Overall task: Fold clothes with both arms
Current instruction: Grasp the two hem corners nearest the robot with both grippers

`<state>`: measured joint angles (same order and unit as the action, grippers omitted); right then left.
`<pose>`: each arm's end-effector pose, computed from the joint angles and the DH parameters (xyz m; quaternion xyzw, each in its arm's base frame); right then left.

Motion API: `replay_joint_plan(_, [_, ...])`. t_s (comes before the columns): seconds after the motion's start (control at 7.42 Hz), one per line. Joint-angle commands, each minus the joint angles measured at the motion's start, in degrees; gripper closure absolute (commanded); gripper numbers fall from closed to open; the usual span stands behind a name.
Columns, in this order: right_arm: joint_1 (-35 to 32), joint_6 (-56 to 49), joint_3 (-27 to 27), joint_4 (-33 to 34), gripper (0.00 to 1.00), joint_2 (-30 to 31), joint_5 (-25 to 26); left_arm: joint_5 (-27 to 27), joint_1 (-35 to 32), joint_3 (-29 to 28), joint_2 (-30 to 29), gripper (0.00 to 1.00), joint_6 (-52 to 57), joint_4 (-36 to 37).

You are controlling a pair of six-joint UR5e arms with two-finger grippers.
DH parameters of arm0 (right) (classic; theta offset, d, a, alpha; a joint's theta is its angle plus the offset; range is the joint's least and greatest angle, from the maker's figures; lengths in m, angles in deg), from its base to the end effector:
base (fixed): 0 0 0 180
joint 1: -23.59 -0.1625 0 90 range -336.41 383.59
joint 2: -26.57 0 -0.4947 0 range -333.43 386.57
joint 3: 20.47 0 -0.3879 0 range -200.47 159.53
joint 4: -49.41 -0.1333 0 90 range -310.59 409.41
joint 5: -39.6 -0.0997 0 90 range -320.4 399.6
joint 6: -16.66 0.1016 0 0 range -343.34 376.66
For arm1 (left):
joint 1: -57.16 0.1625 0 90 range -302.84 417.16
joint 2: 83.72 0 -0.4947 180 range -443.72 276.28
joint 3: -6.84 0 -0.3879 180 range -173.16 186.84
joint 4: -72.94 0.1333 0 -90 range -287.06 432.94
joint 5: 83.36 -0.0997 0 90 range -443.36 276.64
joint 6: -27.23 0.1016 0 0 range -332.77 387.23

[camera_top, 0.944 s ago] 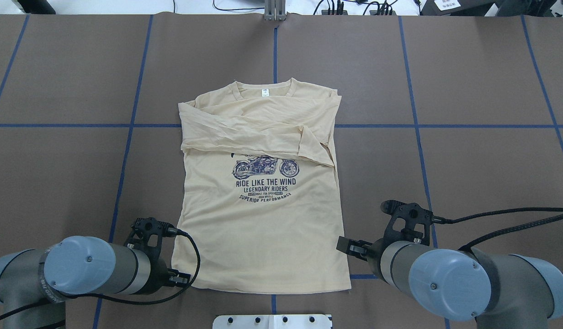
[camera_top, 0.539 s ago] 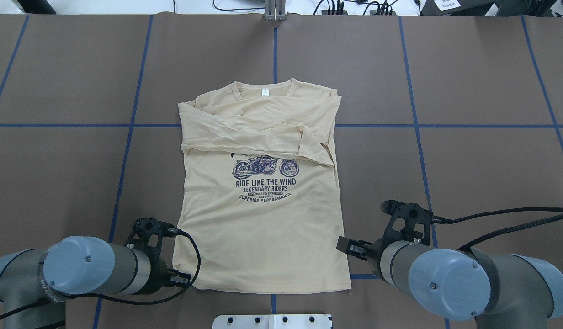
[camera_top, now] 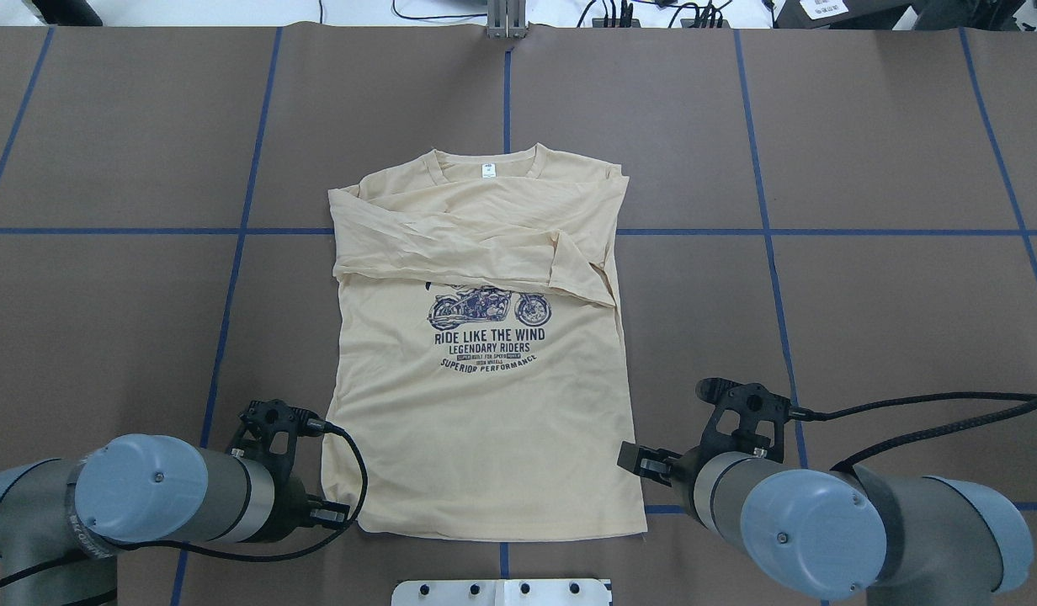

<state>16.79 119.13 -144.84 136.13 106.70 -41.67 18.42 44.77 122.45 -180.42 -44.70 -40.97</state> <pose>-0.4829 -0.2074 0.3735 0.0497 -0.4047 0.1830 0.8946 0.4873 -0.2223 0.4189 0.0358 0.4760 0.0918 0.8739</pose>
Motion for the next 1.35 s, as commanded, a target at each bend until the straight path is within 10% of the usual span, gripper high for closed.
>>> replay_joint_plan(0.0, [4.1,4.6,1.1,-0.1,0.12,-0.3,4.3,0.0,0.0,0.0,-0.1,1.0,0.0,0.0])
replay_joint_plan(0.4, [7.1,6.3,3.8,-0.1,0.57,-0.4,5.1,0.0,0.0,0.1,-0.1,1.0,-0.1,-0.1])
replay_joint_plan(1.21, [7.7,6.3,6.9,-0.1,0.56,-3.0,5.7,0.0,0.0,0.7,-0.1,1.0,-0.1,0.0])
